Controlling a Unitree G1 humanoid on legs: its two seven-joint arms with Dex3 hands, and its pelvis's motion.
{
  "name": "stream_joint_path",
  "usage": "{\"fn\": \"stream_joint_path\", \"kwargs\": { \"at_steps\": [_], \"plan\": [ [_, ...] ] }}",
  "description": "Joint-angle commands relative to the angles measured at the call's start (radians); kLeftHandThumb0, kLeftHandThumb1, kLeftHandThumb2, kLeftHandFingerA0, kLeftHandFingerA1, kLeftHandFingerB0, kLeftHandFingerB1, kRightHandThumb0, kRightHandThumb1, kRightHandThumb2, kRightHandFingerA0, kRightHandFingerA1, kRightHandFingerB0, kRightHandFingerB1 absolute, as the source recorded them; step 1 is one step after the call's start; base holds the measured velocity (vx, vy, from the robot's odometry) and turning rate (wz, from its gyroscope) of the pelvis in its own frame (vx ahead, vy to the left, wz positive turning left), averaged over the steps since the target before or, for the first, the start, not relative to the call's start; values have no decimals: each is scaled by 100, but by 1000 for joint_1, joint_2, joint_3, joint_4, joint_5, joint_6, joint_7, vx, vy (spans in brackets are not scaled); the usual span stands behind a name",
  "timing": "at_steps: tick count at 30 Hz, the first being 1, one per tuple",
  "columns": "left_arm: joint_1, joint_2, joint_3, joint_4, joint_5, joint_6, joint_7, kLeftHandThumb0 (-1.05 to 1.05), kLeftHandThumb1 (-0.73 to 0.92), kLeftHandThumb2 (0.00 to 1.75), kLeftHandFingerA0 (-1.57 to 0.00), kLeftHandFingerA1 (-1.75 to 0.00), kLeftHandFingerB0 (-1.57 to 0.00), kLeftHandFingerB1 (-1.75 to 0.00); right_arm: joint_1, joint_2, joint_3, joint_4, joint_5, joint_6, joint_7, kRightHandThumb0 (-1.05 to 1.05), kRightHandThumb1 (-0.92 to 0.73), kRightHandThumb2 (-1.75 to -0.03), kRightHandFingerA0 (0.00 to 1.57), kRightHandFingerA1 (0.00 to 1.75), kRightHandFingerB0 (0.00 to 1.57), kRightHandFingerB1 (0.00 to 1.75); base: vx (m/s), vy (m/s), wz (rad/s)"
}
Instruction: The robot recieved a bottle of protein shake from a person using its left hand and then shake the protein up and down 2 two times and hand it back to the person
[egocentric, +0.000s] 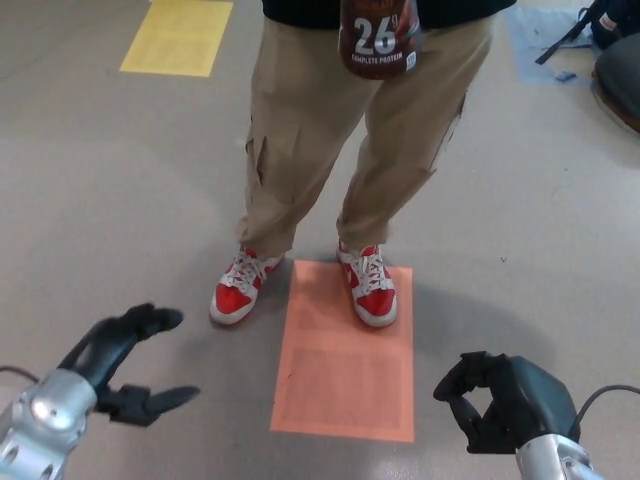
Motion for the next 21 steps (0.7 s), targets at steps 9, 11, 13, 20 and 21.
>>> {"fn": "stream_joint_path", "kwargs": {
  "at_steps": [9, 11, 13, 20, 21],
  "plan": [
    [-39, 41, -111, 329, 227, -379, 381, -62, 48, 75, -29, -44, -9, -36, -50, -31, -21, 4, 16, 29, 17, -45, -50, -117, 108, 114, 92, 83, 0, 0, 0],
    [-56, 46, -136, 343, 251, -368, 389, -64, 51, 77, -29, -44, -8, -36, -55, -29, -22, 5, 15, 37, 7, -45, -50, -116, 111, 115, 93, 83, 0, 0, 0],
    [-59, 50, -151, 351, 263, -379, 404, -66, 53, 79, -29, -44, -8, -36, -55, -27, -25, 7, 18, 45, 10, -45, -50, -115, 108, 109, 93, 83, 0, 0, 0],
    [-28, 17, -114, 361, 229, -435, 491, -60, 55, 81, -35, -46, -16, -39, -63, -27, -30, 10, 18, 68, 27, -45, -51, -113, 103, 104, 91, 81, 0, 0, 0],
    [-24, 14, -110, 360, 228, -441, 504, -52, 67, 60, -44, -36, -24, -30, -65, -28, -29, 9, 16, 67, 26, -45, -51, -114, 104, 105, 91, 81, 0, 0, 0]
  ]
}}
